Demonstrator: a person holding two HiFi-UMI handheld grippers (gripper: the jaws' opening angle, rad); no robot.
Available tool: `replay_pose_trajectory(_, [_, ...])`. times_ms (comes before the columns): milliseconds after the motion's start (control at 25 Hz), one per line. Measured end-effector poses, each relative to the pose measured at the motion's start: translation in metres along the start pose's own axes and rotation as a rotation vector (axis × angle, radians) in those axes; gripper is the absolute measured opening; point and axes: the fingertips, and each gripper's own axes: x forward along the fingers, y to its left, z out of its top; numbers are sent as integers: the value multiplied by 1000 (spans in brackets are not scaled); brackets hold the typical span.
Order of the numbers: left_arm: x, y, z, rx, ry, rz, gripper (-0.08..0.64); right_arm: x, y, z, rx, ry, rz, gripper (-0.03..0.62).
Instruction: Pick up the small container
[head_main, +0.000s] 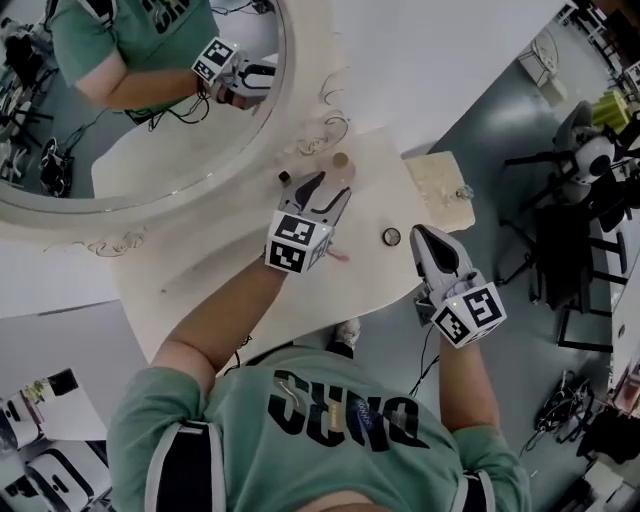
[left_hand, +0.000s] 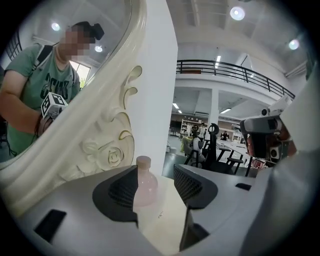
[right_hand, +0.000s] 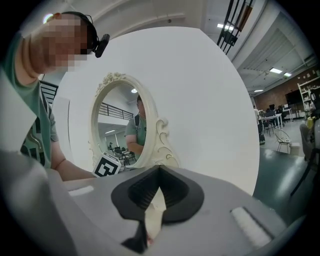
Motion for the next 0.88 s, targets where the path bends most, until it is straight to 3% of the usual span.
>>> replay_pose_trajectory(240, [28,16,-13,-18,-1,46,213,11,-7,-21,31,13,13,9])
replay_pose_trajectory(800, [67,31,-4,17,-38,83,213,16,-21,-56,102,43,7,9])
replay_pose_trajectory(880, [70,29,0,57,-50,79,162,15,-22,-62,110,53,3,11])
